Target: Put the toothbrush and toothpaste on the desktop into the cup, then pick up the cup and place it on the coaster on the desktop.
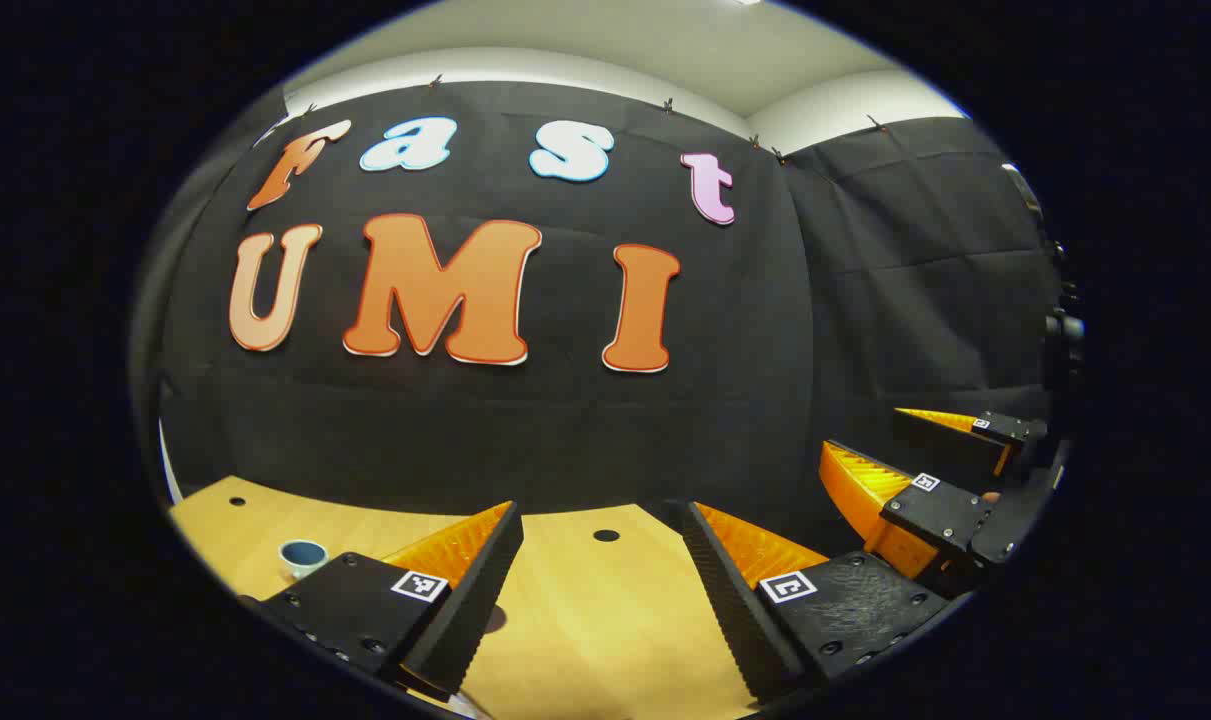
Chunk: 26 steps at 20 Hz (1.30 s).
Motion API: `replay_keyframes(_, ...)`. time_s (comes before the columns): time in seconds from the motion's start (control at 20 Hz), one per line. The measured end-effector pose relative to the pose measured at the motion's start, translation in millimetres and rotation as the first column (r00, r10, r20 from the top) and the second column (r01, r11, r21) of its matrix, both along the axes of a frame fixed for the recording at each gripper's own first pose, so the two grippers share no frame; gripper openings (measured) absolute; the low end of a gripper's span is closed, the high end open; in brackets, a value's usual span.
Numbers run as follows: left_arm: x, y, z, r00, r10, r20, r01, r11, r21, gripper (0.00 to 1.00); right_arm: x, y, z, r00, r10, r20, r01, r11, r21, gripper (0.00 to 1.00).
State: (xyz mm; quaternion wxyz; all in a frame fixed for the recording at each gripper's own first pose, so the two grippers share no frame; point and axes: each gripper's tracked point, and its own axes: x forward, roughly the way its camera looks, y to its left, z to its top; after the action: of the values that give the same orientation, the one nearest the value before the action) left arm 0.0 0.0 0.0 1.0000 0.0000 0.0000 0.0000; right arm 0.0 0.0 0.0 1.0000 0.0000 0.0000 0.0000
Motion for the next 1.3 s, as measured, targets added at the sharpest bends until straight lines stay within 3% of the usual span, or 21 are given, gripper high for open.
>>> replay_keyframes(0.05, -9, 22, 5, 1.0, 0.016, 0.011, -0.016, 1.0, 0.0, 0.97, -3, 18, 5, 1.0, 0.02, -0.003, -0.02, 1.0, 0.019, 1.0)
replay_keyframes(0.3, -44, 119, 9, 0.997, 0.072, -0.03, -0.073, 0.997, -0.036, 0.96, -11, 97, 17, 0.995, 0.098, -0.006, -0.098, 0.994, 0.049, 1.0)
replay_keyframes(0.65, -90, 245, 18, 0.973, 0.228, -0.031, -0.227, 0.973, 0.039, 0.97, -18, 176, 27, 0.976, 0.218, -0.011, -0.215, 0.971, 0.102, 0.98)
replay_keyframes(0.95, -113, 301, 30, 0.959, 0.28, -0.04, -0.28, 0.96, -0.005, 0.96, -27, 205, 39, 0.962, 0.271, -0.009, -0.269, 0.958, 0.102, 0.98)
replay_keyframes(1.3, -116, 326, 21, 0.947, 0.304, -0.098, -0.3, 0.952, 0.062, 0.97, -28, 216, 25, 0.938, 0.328, -0.116, -0.318, 0.943, 0.096, 0.98)
